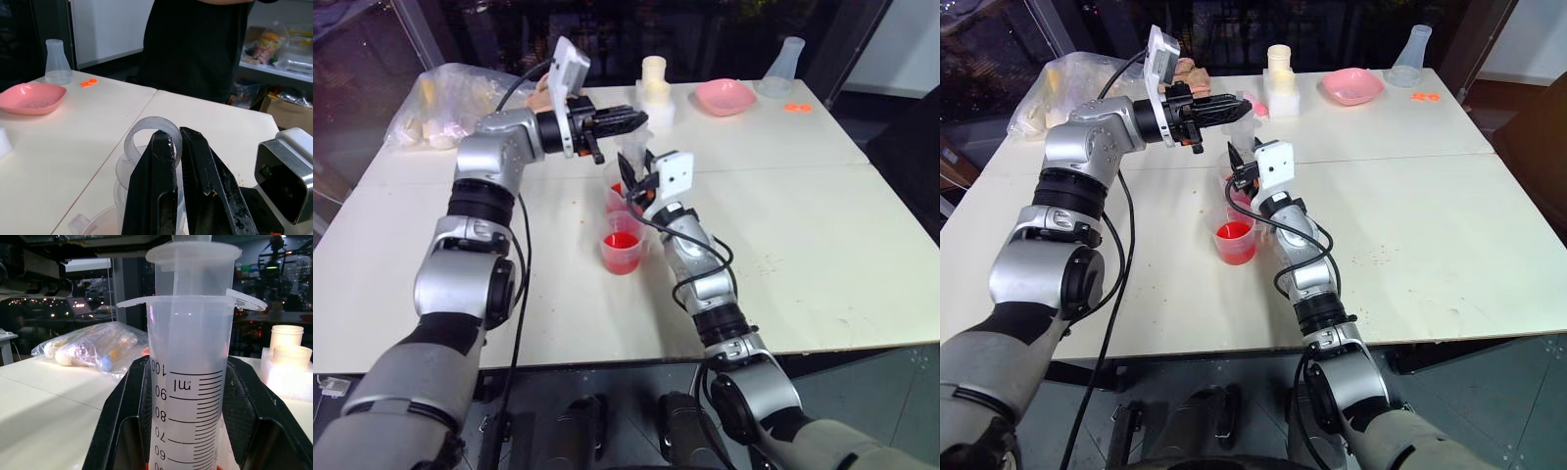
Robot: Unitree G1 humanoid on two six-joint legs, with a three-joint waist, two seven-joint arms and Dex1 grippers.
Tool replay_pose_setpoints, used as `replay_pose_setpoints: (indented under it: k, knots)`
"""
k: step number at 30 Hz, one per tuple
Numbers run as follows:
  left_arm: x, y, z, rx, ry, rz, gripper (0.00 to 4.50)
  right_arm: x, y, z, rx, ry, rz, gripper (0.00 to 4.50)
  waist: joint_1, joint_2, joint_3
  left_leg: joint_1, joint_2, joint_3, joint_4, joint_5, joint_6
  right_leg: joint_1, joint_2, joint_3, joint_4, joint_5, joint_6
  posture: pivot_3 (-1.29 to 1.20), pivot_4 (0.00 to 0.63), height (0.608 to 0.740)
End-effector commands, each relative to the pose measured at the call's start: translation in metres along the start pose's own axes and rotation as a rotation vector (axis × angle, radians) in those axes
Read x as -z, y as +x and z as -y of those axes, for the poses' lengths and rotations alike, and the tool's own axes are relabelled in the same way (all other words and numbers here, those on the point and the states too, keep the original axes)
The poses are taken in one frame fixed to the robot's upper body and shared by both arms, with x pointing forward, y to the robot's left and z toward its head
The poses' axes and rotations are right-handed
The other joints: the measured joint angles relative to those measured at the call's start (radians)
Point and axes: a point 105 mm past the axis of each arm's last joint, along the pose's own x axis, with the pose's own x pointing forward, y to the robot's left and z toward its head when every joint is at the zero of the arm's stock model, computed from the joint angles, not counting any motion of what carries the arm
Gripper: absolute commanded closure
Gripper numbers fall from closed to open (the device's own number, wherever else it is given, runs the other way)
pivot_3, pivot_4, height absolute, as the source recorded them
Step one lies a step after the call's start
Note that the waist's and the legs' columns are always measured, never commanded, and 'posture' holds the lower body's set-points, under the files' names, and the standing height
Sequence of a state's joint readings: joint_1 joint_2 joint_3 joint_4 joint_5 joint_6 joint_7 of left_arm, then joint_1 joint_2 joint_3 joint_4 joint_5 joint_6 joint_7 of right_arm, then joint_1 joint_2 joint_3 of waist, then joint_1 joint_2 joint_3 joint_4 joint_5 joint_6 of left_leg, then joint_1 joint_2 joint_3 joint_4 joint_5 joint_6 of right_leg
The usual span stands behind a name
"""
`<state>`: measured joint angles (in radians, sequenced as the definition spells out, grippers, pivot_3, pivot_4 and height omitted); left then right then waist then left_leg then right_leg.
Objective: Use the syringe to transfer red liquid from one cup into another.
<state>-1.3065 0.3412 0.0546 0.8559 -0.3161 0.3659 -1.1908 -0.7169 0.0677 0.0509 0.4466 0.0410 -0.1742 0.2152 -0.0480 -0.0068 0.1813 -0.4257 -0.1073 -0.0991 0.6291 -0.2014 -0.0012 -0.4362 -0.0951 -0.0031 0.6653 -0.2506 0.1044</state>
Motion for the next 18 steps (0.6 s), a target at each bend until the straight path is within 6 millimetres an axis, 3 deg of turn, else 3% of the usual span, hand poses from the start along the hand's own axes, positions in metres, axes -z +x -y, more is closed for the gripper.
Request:
replay_pose_setpoints:
  k: [1, 14, 15, 18]
  knots:
    - [-0.065, 0.011, 0.021, 0.080, 0.154, 0.154, 4.48, 0.018, -0.001, -0.029, -0.088, 0.021, -0.073, 3.14, 0.000, 0.000, 0.000, 0.000, 0.000, 0.000, 0.000, 0.000, 0.000, 0.000, 0.000, 0.000, 0.000, 0.000, 0.000, 0.00, 0.150, 0.740]
    - [-0.054, 0.006, 0.020, 0.084, 0.074, 0.116, 4.48, -0.011, 0.007, -0.029, -0.089, 0.010, 0.006, 3.14, 0.000, 0.000, 0.000, 0.000, 0.000, 0.000, 0.000, 0.000, 0.000, 0.000, 0.000, 0.000, 0.000, 0.000, 0.000, 0.00, 0.150, 0.740]
    - [-0.053, 0.005, 0.020, 0.079, 0.067, 0.114, 3.73, -0.011, 0.007, -0.028, -0.088, 0.009, 0.005, 3.14, 0.000, 0.000, 0.000, 0.000, 0.000, 0.000, 0.000, 0.000, 0.000, 0.000, 0.000, 0.000, 0.000, 0.000, 0.000, 0.00, 0.150, 0.740]
    - [-0.052, 0.003, 0.019, 0.071, 0.066, 0.106, 2.91, -0.012, 0.007, -0.027, -0.086, 0.003, 0.008, 3.14, 0.000, 0.000, 0.000, 0.000, 0.000, 0.000, 0.000, 0.000, 0.000, 0.000, 0.000, 0.000, 0.000, 0.000, 0.000, 0.00, 0.150, 0.740]
